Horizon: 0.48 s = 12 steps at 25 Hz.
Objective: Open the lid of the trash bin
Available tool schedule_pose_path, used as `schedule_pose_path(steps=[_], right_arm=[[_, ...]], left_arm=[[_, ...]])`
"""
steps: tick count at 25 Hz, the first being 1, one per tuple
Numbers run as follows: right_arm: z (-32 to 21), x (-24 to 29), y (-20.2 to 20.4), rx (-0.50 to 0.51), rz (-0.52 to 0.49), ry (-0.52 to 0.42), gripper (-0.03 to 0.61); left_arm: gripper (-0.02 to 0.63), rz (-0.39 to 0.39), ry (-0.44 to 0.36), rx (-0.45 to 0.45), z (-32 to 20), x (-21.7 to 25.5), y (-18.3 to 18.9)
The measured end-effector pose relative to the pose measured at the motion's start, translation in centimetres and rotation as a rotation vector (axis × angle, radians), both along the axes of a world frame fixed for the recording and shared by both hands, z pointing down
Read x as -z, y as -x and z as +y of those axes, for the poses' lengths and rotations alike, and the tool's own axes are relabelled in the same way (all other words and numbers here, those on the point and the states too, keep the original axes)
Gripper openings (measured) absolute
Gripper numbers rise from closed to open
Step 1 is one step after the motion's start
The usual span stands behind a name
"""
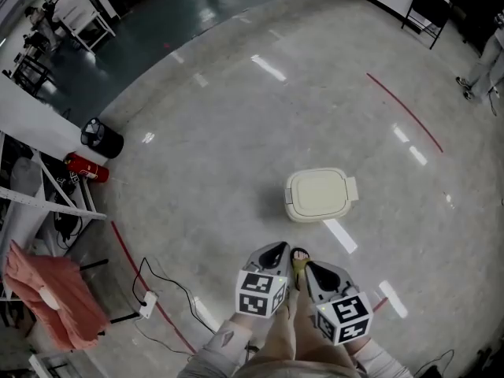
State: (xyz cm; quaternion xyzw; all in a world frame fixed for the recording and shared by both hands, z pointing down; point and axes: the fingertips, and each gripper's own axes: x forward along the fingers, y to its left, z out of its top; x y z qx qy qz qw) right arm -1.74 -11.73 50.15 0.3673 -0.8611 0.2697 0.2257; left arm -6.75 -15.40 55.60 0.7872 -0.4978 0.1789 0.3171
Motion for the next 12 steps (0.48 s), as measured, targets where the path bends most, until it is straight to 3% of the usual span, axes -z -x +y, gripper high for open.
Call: schedule_pose_path(steps=[12], right_arm=[[-7.7,-10.3,-0.8,-0.026,0.035,0.118,0.003]], left_arm=[[0.003,-0.026,0.134,0.073,-8.9,-12.7,0.7]])
